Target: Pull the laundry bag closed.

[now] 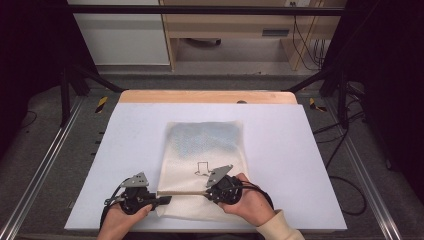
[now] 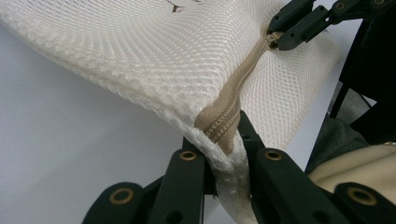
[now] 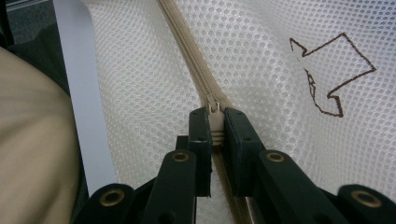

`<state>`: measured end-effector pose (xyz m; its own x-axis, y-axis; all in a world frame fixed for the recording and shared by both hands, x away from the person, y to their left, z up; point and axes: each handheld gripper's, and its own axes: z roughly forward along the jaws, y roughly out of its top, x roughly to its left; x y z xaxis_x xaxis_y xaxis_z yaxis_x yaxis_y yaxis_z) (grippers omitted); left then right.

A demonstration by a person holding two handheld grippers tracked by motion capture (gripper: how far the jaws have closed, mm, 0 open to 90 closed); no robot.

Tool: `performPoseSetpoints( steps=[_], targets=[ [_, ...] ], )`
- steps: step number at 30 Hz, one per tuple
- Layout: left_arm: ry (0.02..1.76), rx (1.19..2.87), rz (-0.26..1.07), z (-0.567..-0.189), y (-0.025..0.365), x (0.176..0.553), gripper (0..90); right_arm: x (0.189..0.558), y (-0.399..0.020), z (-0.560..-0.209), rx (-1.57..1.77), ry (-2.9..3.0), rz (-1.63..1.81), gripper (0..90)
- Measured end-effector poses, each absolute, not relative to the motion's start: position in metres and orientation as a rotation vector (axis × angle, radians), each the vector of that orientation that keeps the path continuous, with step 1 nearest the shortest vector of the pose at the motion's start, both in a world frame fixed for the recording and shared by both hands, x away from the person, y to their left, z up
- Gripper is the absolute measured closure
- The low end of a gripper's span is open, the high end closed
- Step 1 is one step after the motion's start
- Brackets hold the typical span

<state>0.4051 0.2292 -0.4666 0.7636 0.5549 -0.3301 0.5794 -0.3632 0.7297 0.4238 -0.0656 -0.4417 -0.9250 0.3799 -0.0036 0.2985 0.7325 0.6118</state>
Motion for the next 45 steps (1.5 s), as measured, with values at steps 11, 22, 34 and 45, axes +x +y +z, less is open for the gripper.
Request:
performPoseSetpoints(
  steps=[11, 22, 34, 45],
  targets=[
    [0.858, 2.038, -0.039, -0.467, 0.231, 0.405, 84.2, 0.421, -0.082, -0.441, 0.573, 2.787, 0.944, 82.0],
    [0.858, 2.041, -0.034, -0.467, 0.231, 0.405, 84.2, 0.42, -0.095, -0.443, 0.604, 2.771, 0.957, 82.0],
    [0.865, 2.035, -0.041, -0.468, 0.231, 0.405, 84.1, 0.418, -0.104, -0.445, 0.643, 2.756, 0.975, 82.0],
    [0.864, 2.041, -0.035, -0.468, 0.23, 0.405, 84.1, 0.415, -0.116, -0.447, 0.668, 2.747, 0.97, 82.0]
  ],
)
